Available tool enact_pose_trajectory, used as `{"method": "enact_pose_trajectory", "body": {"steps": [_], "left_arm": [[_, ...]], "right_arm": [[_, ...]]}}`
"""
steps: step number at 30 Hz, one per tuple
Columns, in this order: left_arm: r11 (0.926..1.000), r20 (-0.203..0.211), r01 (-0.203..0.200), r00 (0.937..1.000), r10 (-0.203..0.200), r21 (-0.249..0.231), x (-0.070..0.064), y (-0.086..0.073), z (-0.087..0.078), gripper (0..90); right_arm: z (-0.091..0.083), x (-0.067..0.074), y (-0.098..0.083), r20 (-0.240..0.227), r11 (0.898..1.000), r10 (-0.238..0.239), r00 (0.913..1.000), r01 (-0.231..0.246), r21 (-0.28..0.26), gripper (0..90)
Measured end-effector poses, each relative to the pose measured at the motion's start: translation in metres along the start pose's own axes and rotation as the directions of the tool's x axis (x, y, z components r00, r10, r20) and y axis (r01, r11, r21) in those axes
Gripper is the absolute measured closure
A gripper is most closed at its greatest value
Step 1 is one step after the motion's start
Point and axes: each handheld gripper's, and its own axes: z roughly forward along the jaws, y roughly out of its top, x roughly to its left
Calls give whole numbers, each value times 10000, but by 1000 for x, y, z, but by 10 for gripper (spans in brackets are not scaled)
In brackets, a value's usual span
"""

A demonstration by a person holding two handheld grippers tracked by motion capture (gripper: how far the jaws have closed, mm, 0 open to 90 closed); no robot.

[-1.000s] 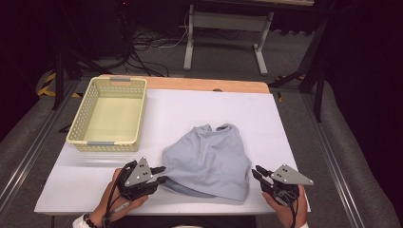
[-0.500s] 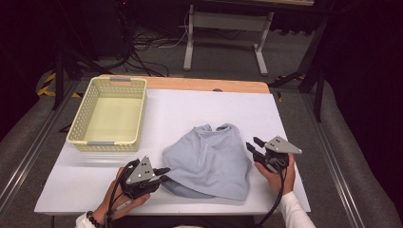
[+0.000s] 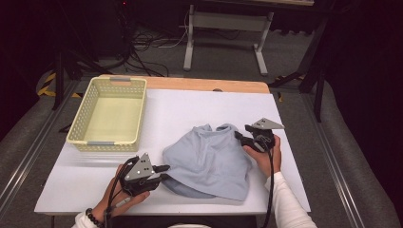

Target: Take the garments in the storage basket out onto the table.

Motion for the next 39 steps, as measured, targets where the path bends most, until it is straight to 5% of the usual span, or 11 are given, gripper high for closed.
{"method": "enact_pose_trajectory", "body": {"steps": [11, 16, 19, 26, 30, 34, 39], "left_arm": [[9995, -256, -26, 9997, 18, -315, 3, 9, -10, 605], [9985, -100, -36, 9999, 30, -540, 0, 11, -15, 579], [9984, -343, 75, 9994, -95, -561, 1, 11, -17, 574], [9999, -835, 92, 9965, -87, 49, 10, 9, 4, 571], [9989, -1059, 42, 9944, 8, 466, 18, 12, 23, 565], [9970, -1439, -162, 9892, 269, 752, 26, 20, 40, 580], [9981, -1485, 69, 9889, 23, 612, 47, 36, 62, 576]], "right_arm": [[13, 3, 0, -360, 9977, -44, 9993, 68, 670, 427], [18, 6, -1, -943, 9953, -273, 9952, 358, 896, 588], [18, 10, -2, -1228, 9945, -472, 9913, 582, 876, 697], [19, 14, -1, -1399, 9927, -726, 9875, 851, 854, 833], [17, 14, 0, -1344, 9922, -892, 9869, 999, 752, 833], [14, 12, 2, -978, 9946, -854, 9915, 906, 505, 748], [15, 5, 11, -267, 9957, -824, 9962, 834, 410, 591]]}}
